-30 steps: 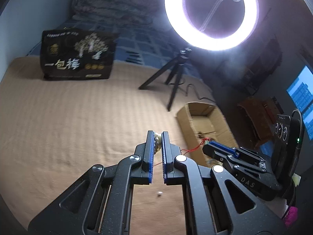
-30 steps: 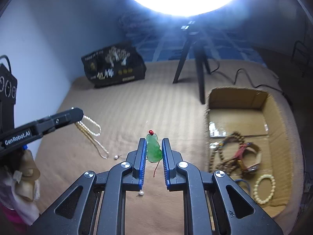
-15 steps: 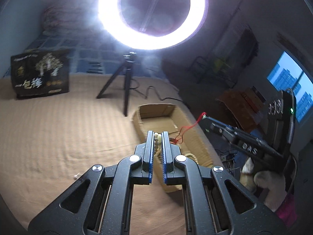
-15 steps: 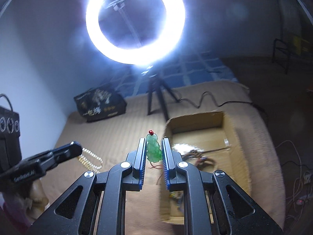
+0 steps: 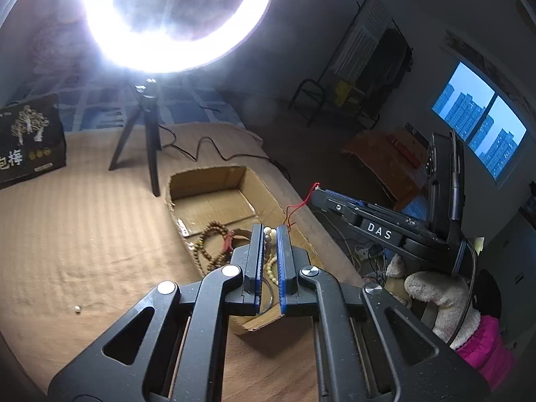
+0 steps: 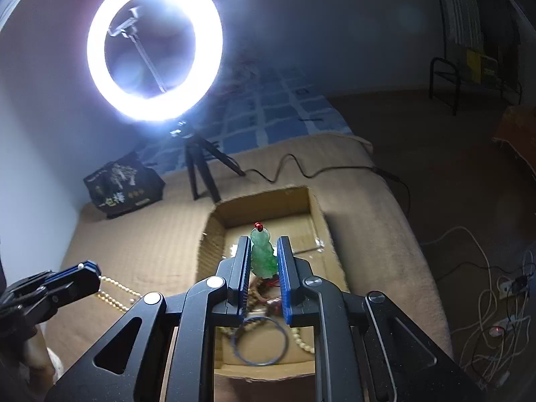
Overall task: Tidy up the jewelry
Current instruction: 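Carry the pearl necklace and jade pendant into the cardboard box with both tools, then open both tools to release the jewelry and withdraw from the box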
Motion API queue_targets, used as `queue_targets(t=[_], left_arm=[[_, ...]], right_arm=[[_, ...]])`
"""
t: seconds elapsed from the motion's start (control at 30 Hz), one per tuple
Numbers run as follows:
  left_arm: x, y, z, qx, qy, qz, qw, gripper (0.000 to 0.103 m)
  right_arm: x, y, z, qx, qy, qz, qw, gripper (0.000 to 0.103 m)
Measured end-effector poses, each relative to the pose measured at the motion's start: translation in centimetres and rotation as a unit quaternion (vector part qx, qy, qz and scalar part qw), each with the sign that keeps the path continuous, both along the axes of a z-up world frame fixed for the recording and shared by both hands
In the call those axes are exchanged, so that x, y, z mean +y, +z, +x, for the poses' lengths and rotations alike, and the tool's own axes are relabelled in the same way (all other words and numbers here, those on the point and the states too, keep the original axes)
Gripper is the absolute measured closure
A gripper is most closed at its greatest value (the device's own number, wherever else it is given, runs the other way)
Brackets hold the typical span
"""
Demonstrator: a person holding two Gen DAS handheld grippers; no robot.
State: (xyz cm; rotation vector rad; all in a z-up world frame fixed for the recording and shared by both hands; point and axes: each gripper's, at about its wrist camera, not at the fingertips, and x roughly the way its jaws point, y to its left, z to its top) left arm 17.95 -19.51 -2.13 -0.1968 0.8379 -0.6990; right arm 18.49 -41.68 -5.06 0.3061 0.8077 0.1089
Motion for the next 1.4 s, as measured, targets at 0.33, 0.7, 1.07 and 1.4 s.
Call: queue_targets(t=[0.33, 0.7, 1.07, 1.4], left_arm=[[-3.1, -3.6, 0.3, 0.028, -0.024, 0.024, 0.9990, 0.098], [-4.1, -6.4, 0.0, 0.047, -0.030, 0.063, 0.9964, 0.098], [-3.9, -6.2, 0.1, 0.046, -0.030, 0.066, 0.9963, 0.098], [-2.9, -6.3, 0.5, 0.046, -0.015, 0.077, 0.9958, 0.069]], right_arm=[[-0.7, -2.0, 0.1, 0.027, -0.005, -0.016, 0.999, 0.089], [-0.9, -3.7, 0.3, 0.053, -0.005, -0.021, 0.998, 0.089], [-0.8, -3.7, 0.3, 0.055, -0.010, -0.021, 0.998, 0.089], [-0.6, -3.4, 0.2, 0.057, -0.021, -0.024, 0.998, 0.052]])
